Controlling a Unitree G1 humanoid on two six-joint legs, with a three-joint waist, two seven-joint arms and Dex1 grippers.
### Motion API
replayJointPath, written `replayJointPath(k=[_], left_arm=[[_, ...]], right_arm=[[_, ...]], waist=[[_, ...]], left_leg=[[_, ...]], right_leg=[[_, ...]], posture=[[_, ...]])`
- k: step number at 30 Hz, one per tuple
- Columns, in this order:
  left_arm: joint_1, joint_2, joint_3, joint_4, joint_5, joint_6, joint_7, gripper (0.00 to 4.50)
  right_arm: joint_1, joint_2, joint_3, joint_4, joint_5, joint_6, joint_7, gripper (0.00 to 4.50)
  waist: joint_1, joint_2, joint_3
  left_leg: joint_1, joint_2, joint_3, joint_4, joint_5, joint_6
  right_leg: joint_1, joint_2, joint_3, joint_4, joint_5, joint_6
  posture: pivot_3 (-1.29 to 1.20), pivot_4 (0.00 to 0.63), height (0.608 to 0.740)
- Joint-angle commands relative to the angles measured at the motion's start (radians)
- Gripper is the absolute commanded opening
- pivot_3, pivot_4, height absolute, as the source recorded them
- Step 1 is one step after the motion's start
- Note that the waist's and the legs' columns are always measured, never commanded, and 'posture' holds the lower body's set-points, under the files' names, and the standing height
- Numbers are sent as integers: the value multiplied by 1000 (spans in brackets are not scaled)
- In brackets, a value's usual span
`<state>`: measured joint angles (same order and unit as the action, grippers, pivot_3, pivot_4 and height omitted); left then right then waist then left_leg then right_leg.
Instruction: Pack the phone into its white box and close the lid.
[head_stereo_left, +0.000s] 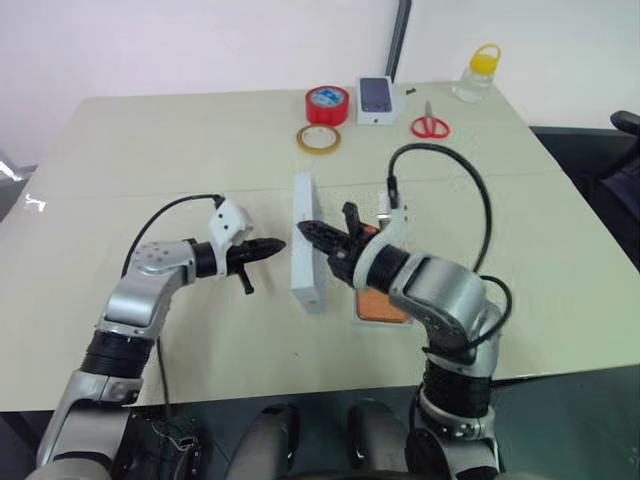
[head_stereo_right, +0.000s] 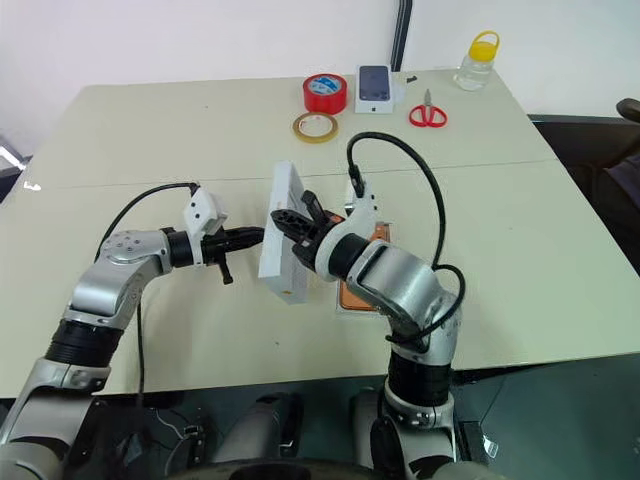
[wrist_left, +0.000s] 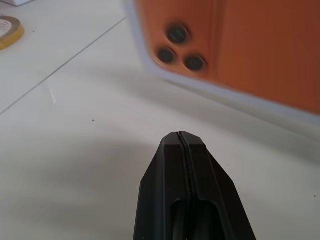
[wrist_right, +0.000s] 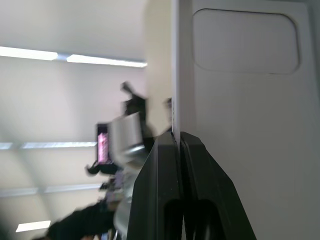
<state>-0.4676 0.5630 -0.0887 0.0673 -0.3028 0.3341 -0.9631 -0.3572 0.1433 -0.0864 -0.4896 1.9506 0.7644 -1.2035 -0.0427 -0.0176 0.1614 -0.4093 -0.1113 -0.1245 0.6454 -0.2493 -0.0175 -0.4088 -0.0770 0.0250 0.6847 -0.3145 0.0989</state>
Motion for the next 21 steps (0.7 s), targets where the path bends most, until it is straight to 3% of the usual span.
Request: replayJointPath(k=[1,3,7,9,13,18,20,21], left_arm=[[-40,-40,-25,-36,-1,-15,-7,0],[-53,-60,-40,-35,4,-16,-8,0],[-83,-109,-86,-27,21,-17,-14,0],[-96,-133,-109,-28,26,-18,-18,0],[-119,-165,-131,-26,31,-6,-24,0],[-148,-213,-171,-22,48,9,-15,0],[-155,-229,-181,-17,54,17,-5,0],[-158,-237,-185,-13,59,25,1,0]], right_arm=[[44,-26,4,-41,22,-26,-54,329],[37,-28,-7,-40,22,-40,-58,1003],[16,-63,-19,-24,22,-29,-50,3039],[-5,-143,-36,8,22,15,-7,4014],[-82,-370,-99,119,22,136,156,4014],[-190,-770,-71,276,0,316,388,4014],[-211,-857,-50,308,-77,353,488,4014],[-218,-886,-46,322,-117,364,541,3784]], waist=[[0,0,0],[-1,0,0],[-5,1,0],[-4,1,0],[0,1,0],[3,1,0],[0,1,0],[-3,1,0]], left_leg=[[0,0,0,0,0,0],[0,0,0,0,0,0],[0,1,0,0,0,0],[0,2,0,0,0,0],[0,1,1,1,-2,3],[0,1,2,2,-4,8],[0,2,2,1,-5,9],[0,2,3,1,-5,9]], right_leg=[[0,0,0,0,0,0],[1,0,0,0,0,0],[0,2,1,0,0,0],[0,2,1,0,0,0],[1,2,0,-1,0,0],[2,1,0,-2,0,0],[3,1,0,-2,0,0],[3,2,0,-3,0,0]], posture=[[0,150,740],[0,150,740],[0,150,740],[0,150,740],[0,150,740],[0,150,740],[0,150,740],[0,150,740]])
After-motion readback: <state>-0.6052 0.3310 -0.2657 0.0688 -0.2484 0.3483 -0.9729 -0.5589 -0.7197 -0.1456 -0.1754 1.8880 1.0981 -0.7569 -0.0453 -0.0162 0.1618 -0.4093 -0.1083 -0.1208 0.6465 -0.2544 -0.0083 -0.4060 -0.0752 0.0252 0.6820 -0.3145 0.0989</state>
